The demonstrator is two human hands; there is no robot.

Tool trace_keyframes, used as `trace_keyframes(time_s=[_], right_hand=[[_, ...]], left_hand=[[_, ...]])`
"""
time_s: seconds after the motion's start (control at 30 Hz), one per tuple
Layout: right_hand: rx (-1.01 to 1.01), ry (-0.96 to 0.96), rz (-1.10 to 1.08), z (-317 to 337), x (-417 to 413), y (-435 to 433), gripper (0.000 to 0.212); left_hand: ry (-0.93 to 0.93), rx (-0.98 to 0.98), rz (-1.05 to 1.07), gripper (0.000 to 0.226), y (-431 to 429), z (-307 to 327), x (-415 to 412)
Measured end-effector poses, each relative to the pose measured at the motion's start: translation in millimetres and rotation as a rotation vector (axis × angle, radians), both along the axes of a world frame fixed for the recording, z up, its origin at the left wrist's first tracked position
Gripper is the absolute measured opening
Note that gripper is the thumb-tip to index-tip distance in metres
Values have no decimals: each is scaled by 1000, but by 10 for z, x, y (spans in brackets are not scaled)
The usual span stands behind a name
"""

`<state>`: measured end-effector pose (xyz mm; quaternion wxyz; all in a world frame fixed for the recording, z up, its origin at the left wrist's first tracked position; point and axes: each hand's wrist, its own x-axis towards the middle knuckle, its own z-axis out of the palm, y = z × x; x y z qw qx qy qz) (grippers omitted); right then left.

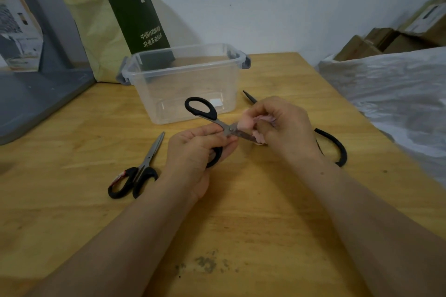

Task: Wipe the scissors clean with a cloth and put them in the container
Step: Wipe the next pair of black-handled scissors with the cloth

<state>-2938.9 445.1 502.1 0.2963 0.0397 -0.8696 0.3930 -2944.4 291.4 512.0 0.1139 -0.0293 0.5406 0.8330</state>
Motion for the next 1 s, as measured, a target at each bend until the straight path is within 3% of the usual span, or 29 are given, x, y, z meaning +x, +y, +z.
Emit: trace_keyframes(time_s=[0.1, 0.2, 0.3, 0.5, 0.63, 0.73, 1.0], right_hand=[[-212, 59, -35, 56, 31, -27, 18], [-50, 23, 119, 14, 41, -147, 20], [155, 46, 124, -71, -21, -204, 20], [230, 102, 84, -38, 1, -157, 14], [167, 18, 87, 11, 48, -170, 12], [-6, -192, 82, 26, 63, -161, 10], [-122, -274, 73, 55, 35, -157, 15]], left_hand=[[9, -2, 4, 16, 0, 7, -20], [61, -10, -35, 18, -7, -6, -38], [63, -17, -30, 20, -25, -20, -34], [29, 8, 9, 17, -6, 52, 15], [20, 20, 23, 15, -7, 48, -5], [13, 17, 28, 16, -1, 29, -16], [3, 44, -19, 21, -4, -31, -81]])
